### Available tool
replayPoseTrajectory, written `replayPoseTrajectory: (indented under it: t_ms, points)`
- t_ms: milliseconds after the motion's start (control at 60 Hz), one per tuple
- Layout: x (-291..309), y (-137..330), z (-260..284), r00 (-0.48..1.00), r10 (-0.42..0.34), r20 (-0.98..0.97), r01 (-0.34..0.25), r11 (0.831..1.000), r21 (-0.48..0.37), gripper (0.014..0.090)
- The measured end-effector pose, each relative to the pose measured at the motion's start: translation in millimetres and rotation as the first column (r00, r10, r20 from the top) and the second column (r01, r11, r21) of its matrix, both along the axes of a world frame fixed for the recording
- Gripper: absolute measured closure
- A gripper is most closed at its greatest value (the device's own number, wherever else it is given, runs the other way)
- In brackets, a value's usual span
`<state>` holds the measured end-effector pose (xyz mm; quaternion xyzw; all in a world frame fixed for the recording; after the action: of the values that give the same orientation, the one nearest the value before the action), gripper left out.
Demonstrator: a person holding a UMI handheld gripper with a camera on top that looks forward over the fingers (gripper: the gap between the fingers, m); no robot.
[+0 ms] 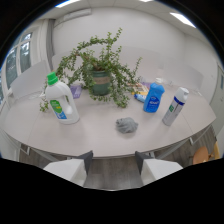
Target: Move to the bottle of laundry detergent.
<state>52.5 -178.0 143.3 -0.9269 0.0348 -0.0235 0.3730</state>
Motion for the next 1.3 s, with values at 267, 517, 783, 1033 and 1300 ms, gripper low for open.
replayPoseTrajectory:
  t_ms: [267,517,783,1033,1300]
  points:
    - [-0.5,-0.2,-0.1,1.0,0.001,-0.003,-0.001,1.0,0.002,0.0215]
    - [-23.0,-7.4,-3.3,0.999,0.04,-0.004,-0.04,0.999,-0.008,0.0219]
    - [-101.0,-0.6,-16.7,0.998,0.057,-0.026,-0.057,0.998,-0.025,0.0223]
    - [-188.1,15.3,-26.6,0.996,0.07,-0.051,-0.071,0.997,-0.02,0.0224]
    - [-220.4,54.5,-42.8,0.997,0.078,-0.022,-0.078,0.997,0.013,0.0225]
